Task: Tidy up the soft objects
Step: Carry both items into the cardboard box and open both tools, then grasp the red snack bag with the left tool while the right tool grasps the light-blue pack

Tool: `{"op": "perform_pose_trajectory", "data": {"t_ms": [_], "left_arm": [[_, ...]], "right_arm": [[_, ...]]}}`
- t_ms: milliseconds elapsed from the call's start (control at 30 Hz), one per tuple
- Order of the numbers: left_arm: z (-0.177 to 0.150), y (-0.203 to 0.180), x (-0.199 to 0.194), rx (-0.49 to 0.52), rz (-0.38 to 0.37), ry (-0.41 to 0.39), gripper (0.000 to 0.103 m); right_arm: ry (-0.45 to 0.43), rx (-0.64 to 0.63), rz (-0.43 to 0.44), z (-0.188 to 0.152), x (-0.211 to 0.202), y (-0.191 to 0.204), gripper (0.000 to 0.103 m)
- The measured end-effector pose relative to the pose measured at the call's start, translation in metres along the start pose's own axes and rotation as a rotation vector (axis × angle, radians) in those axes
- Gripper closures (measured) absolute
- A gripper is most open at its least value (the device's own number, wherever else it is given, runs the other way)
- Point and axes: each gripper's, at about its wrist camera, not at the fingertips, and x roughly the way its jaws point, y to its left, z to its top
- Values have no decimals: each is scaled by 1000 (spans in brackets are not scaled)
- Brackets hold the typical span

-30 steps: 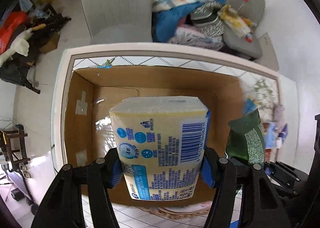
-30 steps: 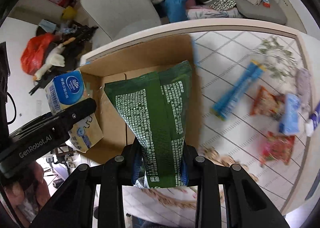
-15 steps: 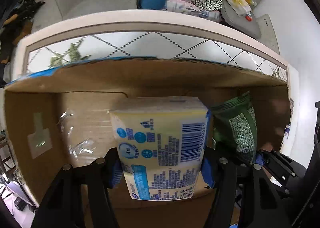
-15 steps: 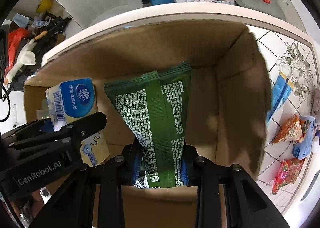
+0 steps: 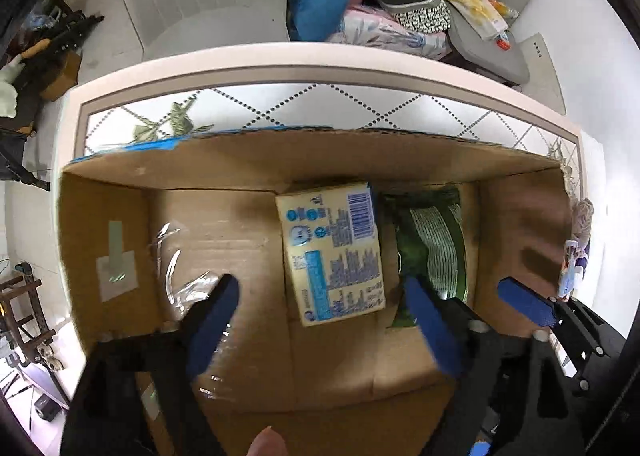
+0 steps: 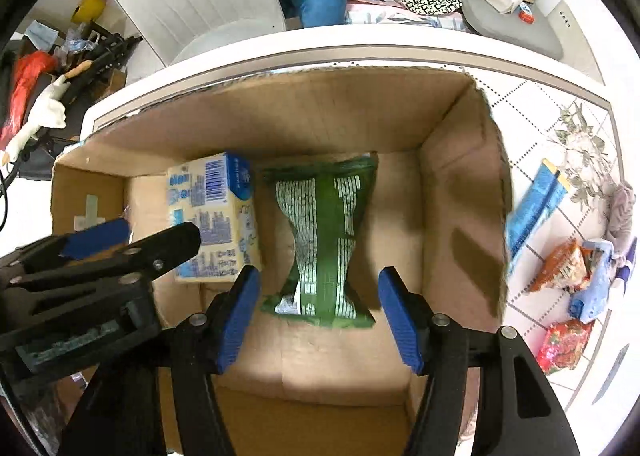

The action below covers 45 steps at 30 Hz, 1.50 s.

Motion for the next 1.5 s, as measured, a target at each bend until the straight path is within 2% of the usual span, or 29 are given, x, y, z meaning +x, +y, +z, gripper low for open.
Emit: {"op": "perform_pose_trajectory", "data": {"t_ms": [67, 133, 300, 633, 867, 1033, 1167, 1300, 1433, 1500], "left_arm": [[-8, 3, -10, 1, 23, -24, 9], [-18, 6, -21, 2, 39, -55, 6], [-46, 8, -45, 10, 90, -125, 5], [-117, 10, -87, -26, 111, -207, 5], [-155, 3, -117, -61, 126, -266, 5], [-165, -17, -138, -76, 137, -298, 5], [-161, -53, -152, -48, 116, -319, 5], [-142, -122, -153, 62, 127, -332, 5], [-114, -191, -123, 184, 125, -287, 5], [-97, -224, -97, 246, 130, -247, 5]], "right_arm": [[8, 3, -5, -7, -4, 1, 37], [3, -7, -7, -12, -11, 1, 29], [-19, -24, -9, -48, -33, 3, 11], [-137, -63, -23, -119, -90, 7, 10], [-182, -90, 32, -153, -127, 3, 9], [-188, -95, 108, -167, -143, -9, 9], [-197, -61, 163, -171, -159, -44, 9], [-213, 19, 158, -170, -177, -109, 9], [-221, 121, 105, -165, -183, -190, 9], [-201, 171, 59, -157, -173, -235, 9]]}}
